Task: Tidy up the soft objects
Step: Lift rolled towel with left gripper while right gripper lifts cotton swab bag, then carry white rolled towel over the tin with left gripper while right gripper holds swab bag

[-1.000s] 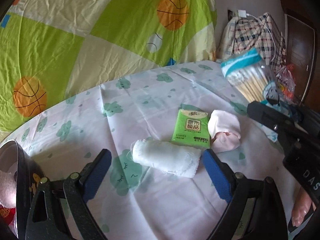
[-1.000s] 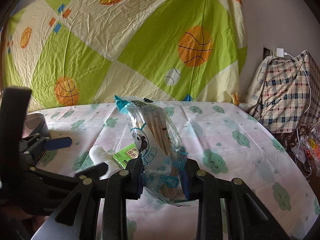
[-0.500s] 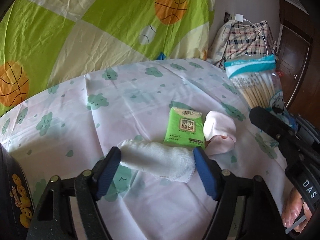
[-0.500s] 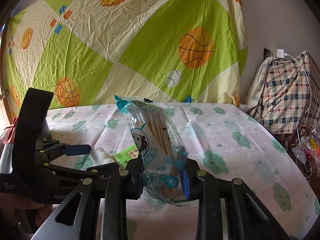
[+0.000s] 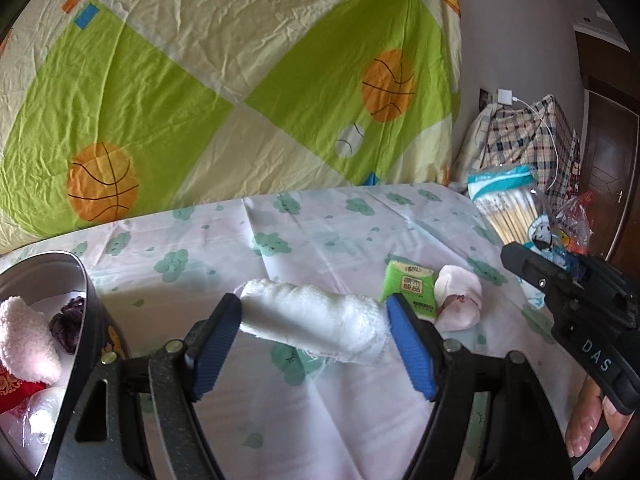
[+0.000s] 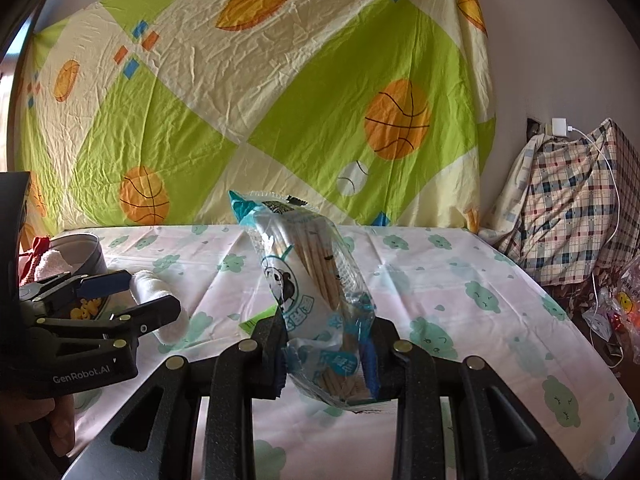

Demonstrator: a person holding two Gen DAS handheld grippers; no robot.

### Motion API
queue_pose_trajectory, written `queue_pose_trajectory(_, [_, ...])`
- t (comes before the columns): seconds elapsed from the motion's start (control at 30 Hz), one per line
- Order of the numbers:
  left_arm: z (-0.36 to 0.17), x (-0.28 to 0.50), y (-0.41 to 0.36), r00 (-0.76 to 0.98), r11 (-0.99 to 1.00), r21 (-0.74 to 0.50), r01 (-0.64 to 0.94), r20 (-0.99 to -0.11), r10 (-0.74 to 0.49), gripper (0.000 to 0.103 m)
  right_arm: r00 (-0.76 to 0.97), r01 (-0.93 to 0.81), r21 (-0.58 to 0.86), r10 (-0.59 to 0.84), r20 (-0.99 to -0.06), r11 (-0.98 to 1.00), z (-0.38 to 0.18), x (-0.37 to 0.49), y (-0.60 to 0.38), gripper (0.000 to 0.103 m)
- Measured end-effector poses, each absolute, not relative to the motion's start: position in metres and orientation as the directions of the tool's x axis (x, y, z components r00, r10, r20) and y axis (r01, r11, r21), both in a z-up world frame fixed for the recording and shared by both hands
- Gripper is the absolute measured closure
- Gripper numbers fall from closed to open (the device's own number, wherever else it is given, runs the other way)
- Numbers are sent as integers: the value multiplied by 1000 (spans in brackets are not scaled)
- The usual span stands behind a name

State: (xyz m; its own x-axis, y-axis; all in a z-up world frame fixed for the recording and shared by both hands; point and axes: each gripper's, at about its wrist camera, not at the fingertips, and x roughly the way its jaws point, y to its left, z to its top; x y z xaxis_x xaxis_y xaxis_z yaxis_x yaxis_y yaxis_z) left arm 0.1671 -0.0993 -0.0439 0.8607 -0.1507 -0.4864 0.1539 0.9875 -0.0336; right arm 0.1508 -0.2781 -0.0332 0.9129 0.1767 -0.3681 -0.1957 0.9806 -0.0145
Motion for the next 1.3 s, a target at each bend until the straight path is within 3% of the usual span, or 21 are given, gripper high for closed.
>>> queue_pose_trajectory(0.47, [-37,132,-76,922,998,-27,53,-382,-59,28,923,-226,34,225,-311,974,-30,141,-265,72])
queue_pose_trajectory(1.3, [-33,93,-43,949,999,-38,-20,-314,7,28,907,-326,35,322,-273,945,-28,121,-213,71])
